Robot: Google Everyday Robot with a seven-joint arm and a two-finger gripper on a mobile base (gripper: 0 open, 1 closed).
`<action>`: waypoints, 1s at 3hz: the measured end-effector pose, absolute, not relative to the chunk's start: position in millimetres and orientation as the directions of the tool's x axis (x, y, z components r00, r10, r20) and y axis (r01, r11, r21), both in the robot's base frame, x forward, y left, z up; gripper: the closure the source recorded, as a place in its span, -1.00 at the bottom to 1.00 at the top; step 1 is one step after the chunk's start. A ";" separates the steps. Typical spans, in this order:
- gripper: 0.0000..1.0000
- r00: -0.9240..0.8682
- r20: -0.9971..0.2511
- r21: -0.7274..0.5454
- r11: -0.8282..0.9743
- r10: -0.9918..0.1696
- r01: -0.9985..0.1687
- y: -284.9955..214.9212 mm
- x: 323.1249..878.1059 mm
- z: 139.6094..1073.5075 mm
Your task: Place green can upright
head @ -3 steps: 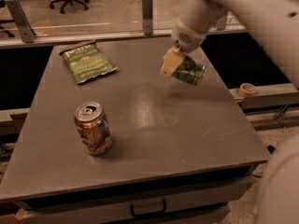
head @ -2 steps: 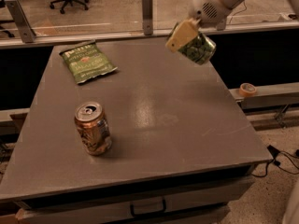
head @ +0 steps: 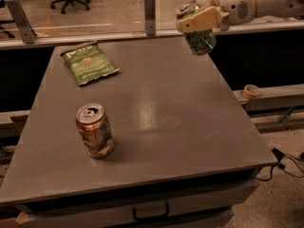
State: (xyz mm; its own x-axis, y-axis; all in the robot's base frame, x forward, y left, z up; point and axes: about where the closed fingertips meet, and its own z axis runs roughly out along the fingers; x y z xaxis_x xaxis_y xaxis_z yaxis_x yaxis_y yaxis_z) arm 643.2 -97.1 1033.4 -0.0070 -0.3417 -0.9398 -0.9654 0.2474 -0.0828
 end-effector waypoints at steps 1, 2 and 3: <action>1.00 0.049 -0.999 -0.050 0.132 -0.014 -0.990 -99.4 623.1 1042.8; 1.00 0.027 -0.993 -0.019 0.067 0.118 -0.998 -100.4 604.8 1028.3; 1.00 0.026 -0.992 -0.020 0.058 0.122 -0.998 -96.3 603.0 1029.8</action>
Offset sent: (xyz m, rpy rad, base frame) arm -0.0621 -0.0136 -0.0275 0.6196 0.0165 0.2713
